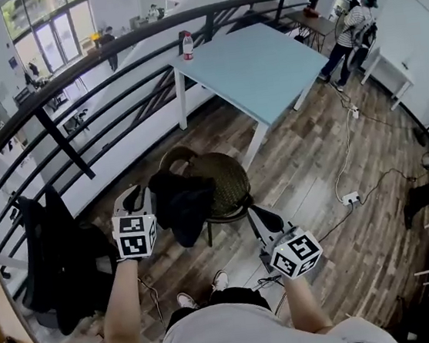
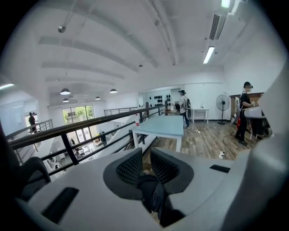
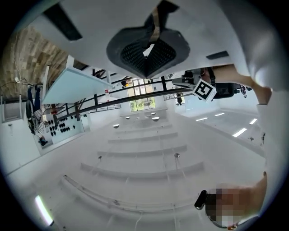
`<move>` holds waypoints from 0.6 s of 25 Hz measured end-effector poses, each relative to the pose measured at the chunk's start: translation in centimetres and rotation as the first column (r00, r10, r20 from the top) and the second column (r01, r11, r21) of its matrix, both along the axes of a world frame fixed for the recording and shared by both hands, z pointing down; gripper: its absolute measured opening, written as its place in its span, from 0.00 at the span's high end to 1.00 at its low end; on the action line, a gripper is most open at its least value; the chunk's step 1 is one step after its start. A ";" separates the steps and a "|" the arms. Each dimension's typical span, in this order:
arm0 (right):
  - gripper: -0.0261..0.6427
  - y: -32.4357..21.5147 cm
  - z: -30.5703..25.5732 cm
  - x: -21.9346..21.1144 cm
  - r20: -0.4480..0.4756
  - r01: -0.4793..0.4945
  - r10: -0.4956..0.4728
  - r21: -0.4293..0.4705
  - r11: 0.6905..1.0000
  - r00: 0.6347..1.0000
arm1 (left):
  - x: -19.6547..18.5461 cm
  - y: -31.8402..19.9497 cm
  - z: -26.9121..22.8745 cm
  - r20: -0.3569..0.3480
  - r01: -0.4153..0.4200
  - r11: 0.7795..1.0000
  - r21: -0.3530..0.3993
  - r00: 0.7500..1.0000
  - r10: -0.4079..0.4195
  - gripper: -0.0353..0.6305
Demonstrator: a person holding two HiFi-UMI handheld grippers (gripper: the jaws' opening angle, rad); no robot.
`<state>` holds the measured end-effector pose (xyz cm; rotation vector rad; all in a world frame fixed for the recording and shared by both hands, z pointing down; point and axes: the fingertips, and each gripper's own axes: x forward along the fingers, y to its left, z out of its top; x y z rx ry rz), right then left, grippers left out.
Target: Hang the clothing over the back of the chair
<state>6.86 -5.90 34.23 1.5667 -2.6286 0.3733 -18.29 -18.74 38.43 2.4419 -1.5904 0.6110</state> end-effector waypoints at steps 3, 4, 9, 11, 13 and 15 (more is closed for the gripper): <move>0.93 -0.3 -2.0 -1.4 -0.015 0.038 -0.037 0.048 0.998 0.999 | -1.2 0.6 -3.8 -0.039 0.034 0.997 0.072 0.999 -0.031 0.88; 0.93 -0.2 -2.6 -1.8 -0.021 0.050 -0.049 0.068 0.996 0.999 | -1.6 0.9 -4.9 -0.054 0.046 0.995 0.094 0.998 -0.041 0.89; 0.93 -0.4 -5.4 -2.5 -0.074 0.074 -0.063 0.155 0.985 0.995 | -4.6 3.1 -9.9 -0.138 0.105 0.976 0.192 0.987 -0.080 0.91; 0.93 -0.7 -6.7 -2.3 -0.082 0.072 -0.058 0.184 0.980 0.995 | -6.1 4.2 -11.5 -0.169 0.119 0.968 0.219 0.982 -0.083 0.91; 0.93 -1.0 -7.8 -2.2 -0.088 0.070 -0.053 0.208 0.976 0.995 | -7.2 5.3 -12.5 -0.207 0.108 0.969 0.224 0.976 -0.061 0.91; 0.93 -1.2 -8.6 -2.1 -0.091 0.067 -0.048 0.222 0.973 0.995 | -8.2 6.3 -13.0 -0.239 0.097 0.970 0.223 0.970 -0.042 0.91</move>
